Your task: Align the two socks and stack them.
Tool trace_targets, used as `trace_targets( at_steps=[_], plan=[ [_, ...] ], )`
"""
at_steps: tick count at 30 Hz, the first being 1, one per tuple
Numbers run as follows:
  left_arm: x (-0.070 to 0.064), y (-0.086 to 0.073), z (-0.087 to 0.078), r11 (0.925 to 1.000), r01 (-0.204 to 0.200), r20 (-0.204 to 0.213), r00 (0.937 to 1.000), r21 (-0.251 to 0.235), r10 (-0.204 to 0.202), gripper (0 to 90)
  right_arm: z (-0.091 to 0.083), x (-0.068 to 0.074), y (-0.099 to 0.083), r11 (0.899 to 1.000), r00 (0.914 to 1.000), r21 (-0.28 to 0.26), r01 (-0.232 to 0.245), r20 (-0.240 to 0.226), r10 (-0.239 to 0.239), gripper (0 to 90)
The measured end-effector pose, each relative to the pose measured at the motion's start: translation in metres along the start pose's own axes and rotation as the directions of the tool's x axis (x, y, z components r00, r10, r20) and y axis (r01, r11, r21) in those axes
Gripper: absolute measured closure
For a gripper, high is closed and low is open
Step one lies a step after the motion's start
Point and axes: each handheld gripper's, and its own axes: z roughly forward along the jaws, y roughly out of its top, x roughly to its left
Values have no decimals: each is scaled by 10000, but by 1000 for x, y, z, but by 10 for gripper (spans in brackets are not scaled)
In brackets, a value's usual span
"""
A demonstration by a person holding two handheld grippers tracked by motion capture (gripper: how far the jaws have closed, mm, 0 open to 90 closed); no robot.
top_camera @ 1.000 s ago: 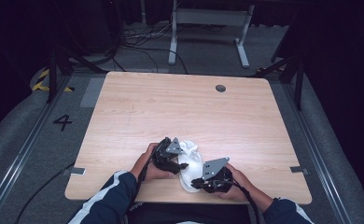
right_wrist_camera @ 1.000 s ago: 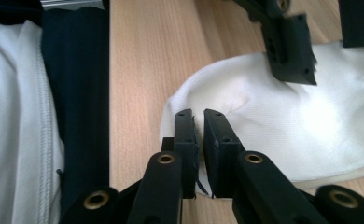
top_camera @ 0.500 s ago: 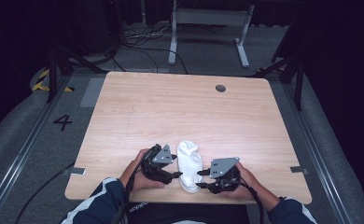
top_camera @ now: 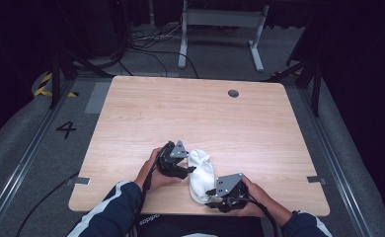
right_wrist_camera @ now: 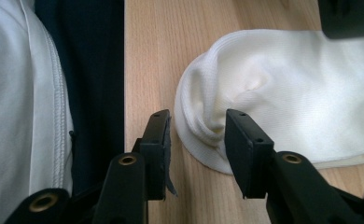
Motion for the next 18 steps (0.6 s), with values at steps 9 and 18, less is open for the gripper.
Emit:
trace_targets(
  at_steps=[9,18],
  plan=[
    [4,-3,9,9999,132,498,9987,-2,-132,374,-3,10,2,9986,9986,-64,516,-109,-516,591],
    [5,-4,10,9993,357,618,9975,-54,-353,381,-14,16,4,9954,9970,-566,769,130,-763,586]
  ],
)
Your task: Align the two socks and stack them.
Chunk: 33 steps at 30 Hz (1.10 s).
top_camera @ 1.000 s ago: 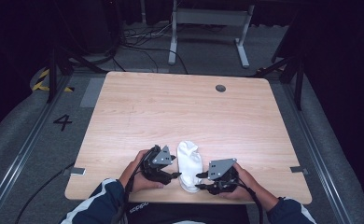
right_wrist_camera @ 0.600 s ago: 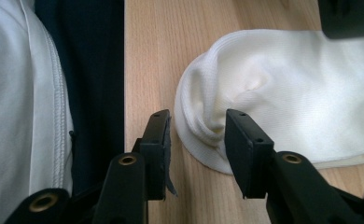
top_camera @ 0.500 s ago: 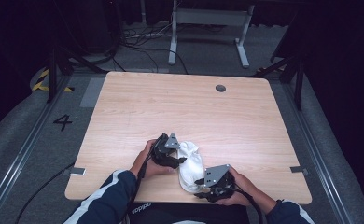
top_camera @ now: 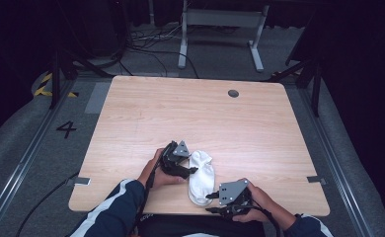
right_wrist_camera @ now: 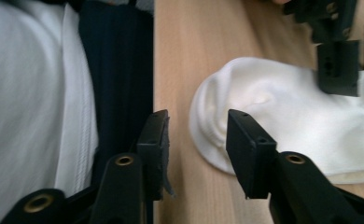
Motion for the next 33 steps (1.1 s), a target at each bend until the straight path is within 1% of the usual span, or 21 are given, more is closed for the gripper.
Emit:
trace_targets(
  at_steps=[1,2,3,4,7,8,9,11,14,16,18,24,25,26,27,28,29,30,31,32,33],
  plan=[
    [0,0,0,10000,0,0,10000,0,0,381,0,-1,0,9999,9999,-117,-126,92,127,575],
    [0,0,0,10000,-7,-2,10000,-15,7,381,0,-1,0,9999,9999,-117,-126,92,127,575],
    [0,0,0,10000,4,-16,10000,-20,-4,381,0,-3,1,9994,9994,-235,-262,199,267,575],
    [0,0,0,10000,-32,-44,10000,-46,32,381,1,-3,1,9992,9995,-272,-286,110,289,579],
    [0,0,0,9998,-175,-53,9998,-4,175,381,6,-2,3,9999,10000,-153,-76,-52,75,596],
    [0,0,0,9998,-181,-51,9998,-3,181,381,9,-1,3,9999,9999,-106,-32,-132,30,598],
    [0,0,0,9999,-143,-36,9999,-34,143,381,12,0,4,10000,9999,-21,39,-113,-39,599],
    [0,0,0,9999,-155,-45,9999,-28,155,381,17,0,4,9999,9997,106,38,-239,-36,622],
    [-1,0,0,9998,-198,-86,9998,23,198,380,20,1,5,9997,9994,147,186,-296,-181,703],
    [-1,1,0,9995,-305,-138,9994,61,306,380,21,2,4,9998,9995,171,137,-285,-132,744],
    [-1,1,0,9996,-277,-148,9995,35,277,380,21,3,4,9996,9995,195,187,-266,-181,749],
    [0,0,0,9999,-110,-49,9999,-8,110,380,13,4,4,9997,9994,-17,248,-243,-248,709],
    [0,0,0,10000,-30,-3,10000,-1,30,380,12,4,5,9995,9993,-71,318,-199,-319,686],
    [0,0,0,10000,-28,3,10000,-4,28,380,11,3,5,9994,9995,-193,301,14,-301,618],
    [0,0,0,10000,-29,-4,10000,18,29,380,12,2,6,9995,9995,-150,289,120,-287,568],
    [0,-1,0,10000,8,13,10000,-32,-8,380,13,2,5,9994,9993,-73,335,189,-334,548],
    [0,-1,0,10000,58,-1,10000,-57,-58,381,15,2,3,9990,9988,35,443,208,-444,549],
    [0,-1,0,10000,58,-1,10000,-57,-58,381,17,1,1,9989,9990,99,455,-43,-454,560],
    [0,-2,0,9999,92,-19,10000,-138,-92,381,20,2,-2,9978,9981,261,616,-13,-616,578],
    [0,-2,0,9999,92,-19,10000,-138,-92,381,20,2,-2,9978,9981,261,616,-13,-616,578],
    [0,-2,0,9999,94,-11,10000,-141,-94,381,20,2,-3,9978,9979,149,647,2,-647,599]
  ],
)
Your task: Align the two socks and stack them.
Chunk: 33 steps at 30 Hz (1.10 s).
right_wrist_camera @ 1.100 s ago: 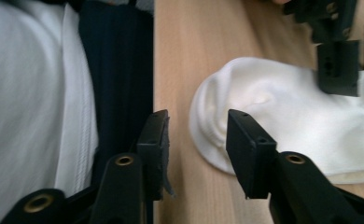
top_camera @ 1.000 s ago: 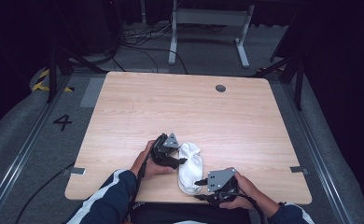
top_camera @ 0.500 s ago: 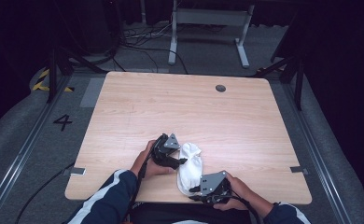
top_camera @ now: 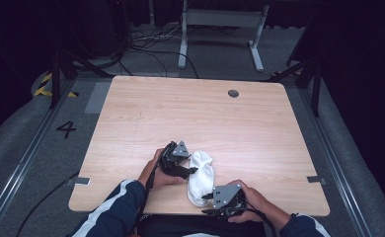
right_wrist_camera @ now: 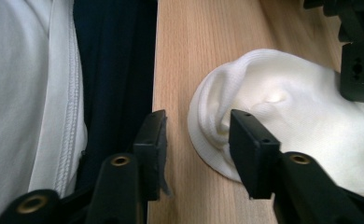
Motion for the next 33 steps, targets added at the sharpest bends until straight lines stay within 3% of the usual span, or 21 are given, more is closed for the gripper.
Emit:
trace_targets(
  at_steps=[4,11,15,19,23,26,29,33],
  plan=[
    [0,0,0,10000,10,0,10000,-22,-10,380,1,-5,-4,9997,9998,-225,-107,149,110,718],
    [0,-1,0,10000,-19,-36,10000,-28,19,380,2,-8,-4,9996,9993,-227,-185,314,192,830],
    [-1,-1,-1,10000,-2,-119,9999,8,2,369,-1,-10,-5,9997,9993,-151,-195,303,199,841],
    [-6,-1,-1,9998,-193,-407,9990,-64,190,366,-12,-13,-7,9972,9981,-535,-519,319,536,843],
    [-11,-1,-3,9992,-408,-441,9982,26,409,369,-19,-13,-5,9957,9980,-779,-495,356,524,843],
    [-15,1,-6,9979,-647,-267,9975,20,648,364,-23,-12,-4,9956,9980,-814,-460,385,493,843],
    [-17,5,-12,9961,-798,-32,9968,-375,797,357,-28,-12,-3,9942,9980,-979,-449,406,491,843],
    [-19,5,-10,9958,-913,159,9957,-123,914,375,-34,-11,0,9914,9977,-1226,-458,445,516,843]
  ],
)
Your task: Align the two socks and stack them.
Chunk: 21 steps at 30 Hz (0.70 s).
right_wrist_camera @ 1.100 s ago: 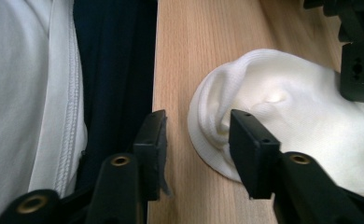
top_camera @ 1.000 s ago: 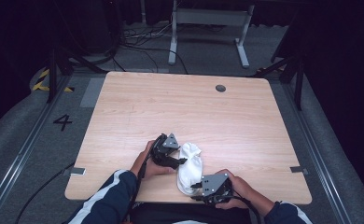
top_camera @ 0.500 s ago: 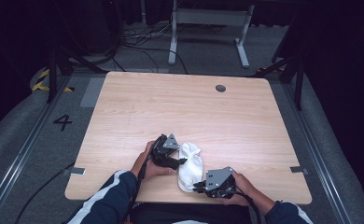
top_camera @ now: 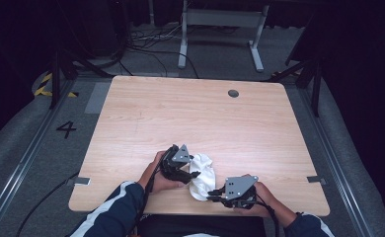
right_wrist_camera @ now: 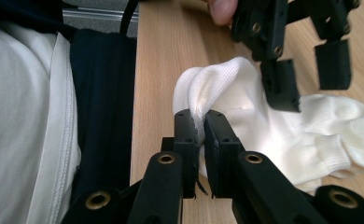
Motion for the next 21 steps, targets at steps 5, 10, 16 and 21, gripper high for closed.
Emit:
trace_targets(
  at_steps=[5,10,16,21],
  plan=[
    [4,-5,2,9996,157,80,9998,214,-159,396,-5,-1,3,10000,9998,-58,59,208,-57,843],
    [9,-9,2,9989,350,283,9990,320,-359,391,-12,-2,6,9996,9994,-286,52,332,-43,843],
    [11,-12,3,9984,542,548,9970,153,-550,388,-17,-4,9,9994,9976,-335,75,696,-52,843],
    [11,-13,3,9988,484,562,9972,99,-489,388,-20,-15,12,9986,9944,-514,-157,1033,210,843]
  ],
)
